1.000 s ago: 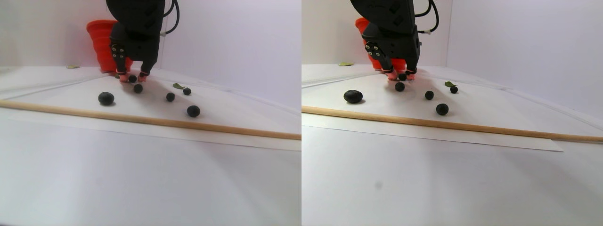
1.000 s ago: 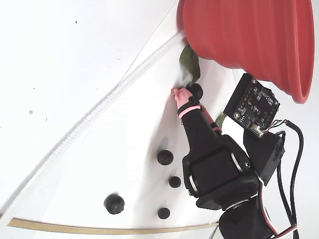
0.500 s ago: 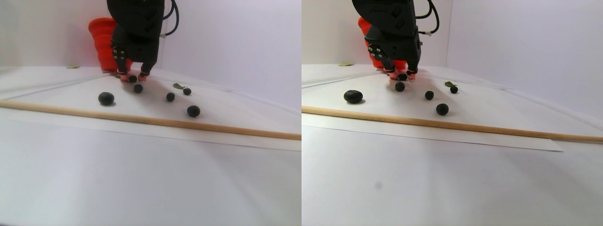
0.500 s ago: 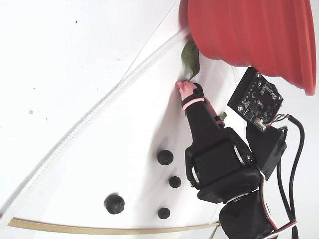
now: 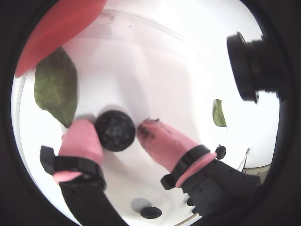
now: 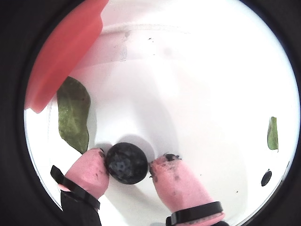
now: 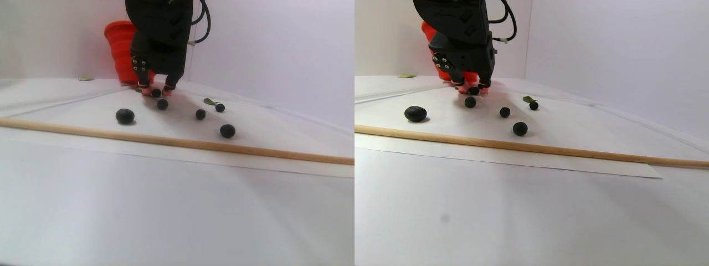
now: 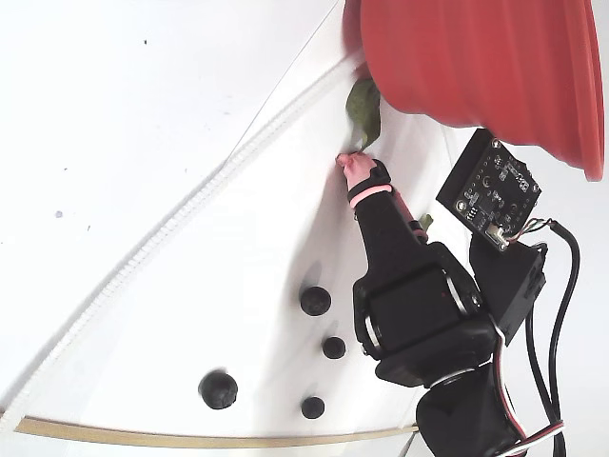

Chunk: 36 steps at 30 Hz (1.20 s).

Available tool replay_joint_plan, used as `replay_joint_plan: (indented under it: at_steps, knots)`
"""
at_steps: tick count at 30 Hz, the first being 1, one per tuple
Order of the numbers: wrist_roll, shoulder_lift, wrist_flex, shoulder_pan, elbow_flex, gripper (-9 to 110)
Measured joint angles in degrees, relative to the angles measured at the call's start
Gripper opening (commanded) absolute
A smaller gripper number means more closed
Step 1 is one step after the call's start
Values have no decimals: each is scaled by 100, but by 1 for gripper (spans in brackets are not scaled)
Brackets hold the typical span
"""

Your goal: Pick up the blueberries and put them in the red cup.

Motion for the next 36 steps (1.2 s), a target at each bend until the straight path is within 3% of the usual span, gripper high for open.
replay_joint_plan:
  at_steps: [36]
  knots:
    - [-141, 202, 88, -9, 220, 14]
